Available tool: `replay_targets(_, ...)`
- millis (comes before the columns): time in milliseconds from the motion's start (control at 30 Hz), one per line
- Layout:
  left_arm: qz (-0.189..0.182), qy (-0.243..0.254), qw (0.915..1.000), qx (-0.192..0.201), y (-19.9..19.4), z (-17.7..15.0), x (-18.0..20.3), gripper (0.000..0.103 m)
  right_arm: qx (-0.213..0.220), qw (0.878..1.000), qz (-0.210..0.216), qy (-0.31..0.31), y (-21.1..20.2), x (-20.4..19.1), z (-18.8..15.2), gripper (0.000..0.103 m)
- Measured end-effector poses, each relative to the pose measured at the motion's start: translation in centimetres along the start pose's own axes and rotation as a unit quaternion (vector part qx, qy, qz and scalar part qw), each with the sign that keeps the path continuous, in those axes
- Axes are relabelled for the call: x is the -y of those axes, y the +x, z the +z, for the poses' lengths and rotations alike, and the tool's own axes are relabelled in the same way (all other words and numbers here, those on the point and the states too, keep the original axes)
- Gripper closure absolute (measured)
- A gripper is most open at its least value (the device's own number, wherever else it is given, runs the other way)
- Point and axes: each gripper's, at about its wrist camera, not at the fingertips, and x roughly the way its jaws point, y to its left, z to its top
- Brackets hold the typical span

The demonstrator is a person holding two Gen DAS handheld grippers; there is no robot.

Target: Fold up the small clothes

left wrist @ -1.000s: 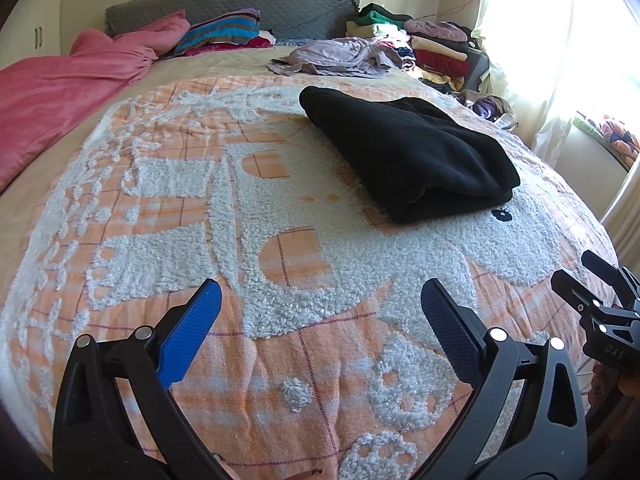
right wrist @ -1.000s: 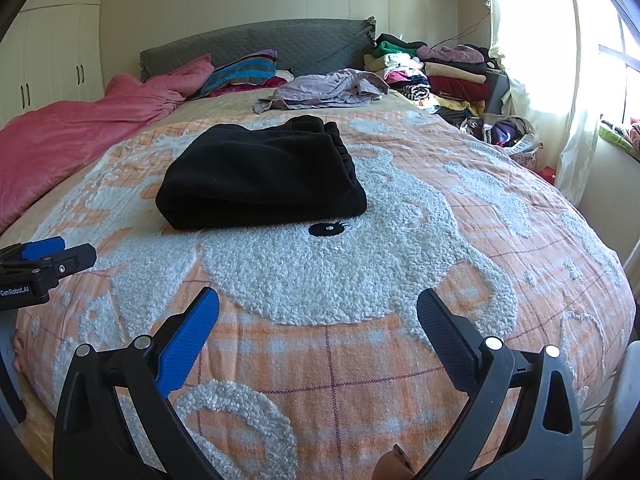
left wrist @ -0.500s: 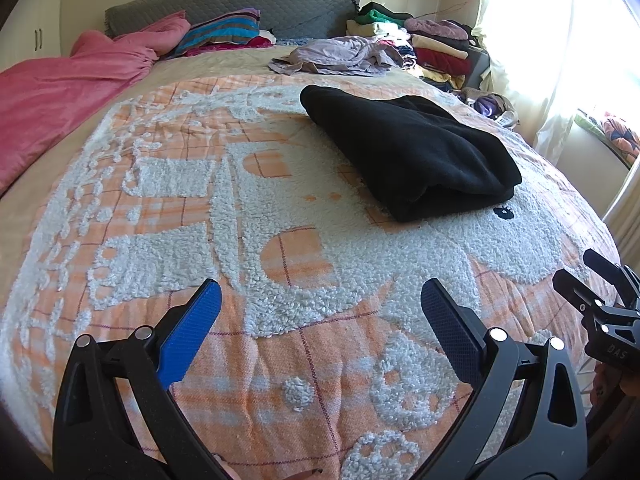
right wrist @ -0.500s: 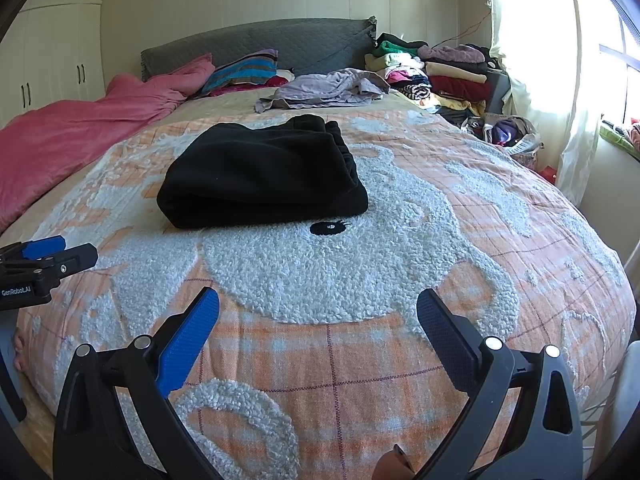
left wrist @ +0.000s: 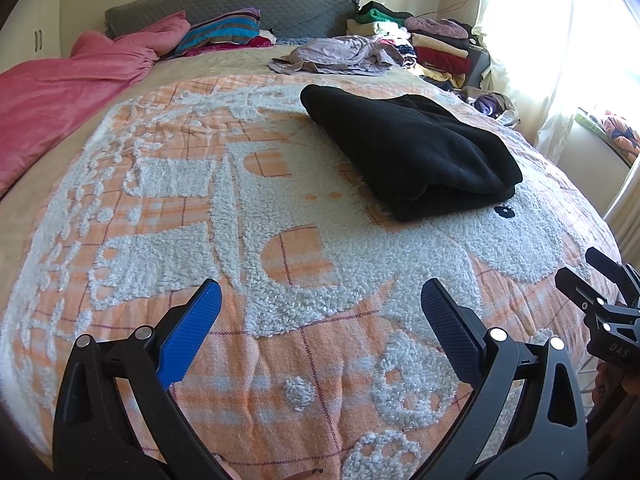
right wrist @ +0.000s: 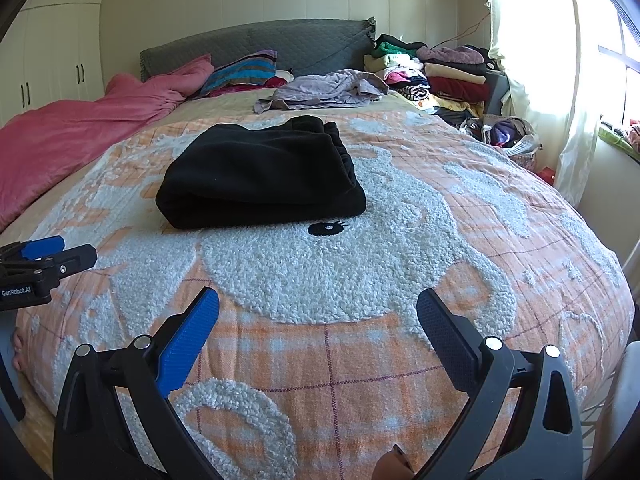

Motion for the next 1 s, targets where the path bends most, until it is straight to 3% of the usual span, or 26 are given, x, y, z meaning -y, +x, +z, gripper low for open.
replay_targets(500, 0.007, 0.001, 0.9999, -0.009, 0.5, 0.0, -0.1, 0.01, -0.008, 1.0, -0.017, 0.021, 0.3, 1.5, 0.0, 0.005)
replay_targets(633, -0.003, -0.01, 0.9998, -0.019, 0.6, 0.1, -0.7, 0.01, 0.007, 0.994, -0.086, 0.066, -0.6, 5.4, 0.1, 0.005)
replay_targets(700, -0.001, -0.027, 0.9992, -0.03, 0.8, 0.7, -2.6, 0.01, 0.012, 0.984, -0.138, 0.112, -1.5, 9.8, 0.0, 0.005)
replay_targets(767, 0.018, -0.056, 0.9977, -0.033, 0.8, 1.8, -5.6, 0.009, 0.006, 0.966, -0.196, 0.169, -2.7, 15.4, -0.6, 0.005)
replay_targets(833, 0.042, -0.084, 0.9949, -0.038, 0.7, 3.5, -9.7, 0.01, -0.004, 0.94, -0.263, 0.218, -4.1, 21.3, -2.0, 0.005)
replay_targets(933, 0.118, -0.115, 0.9857, -0.037, 0.6, 6.2, -17.0, 0.01, -0.044, 0.879, -0.378, 0.287, -6.5, 31.5, -5.5, 0.005)
replay_targets(967, 0.153, -0.129, 0.9791, -0.034, 0.5, 7.0, -20.0, 0.01, -0.063, 0.849, -0.424, 0.309, -7.5, 35.3, -7.1, 0.005)
replay_targets(1000, 0.184, -0.144, 0.9717, -0.035, 0.6, 7.6, -23.0, 0.009, -0.08, 0.828, -0.451, 0.323, -8.2, 38.5, -8.6, 0.005)
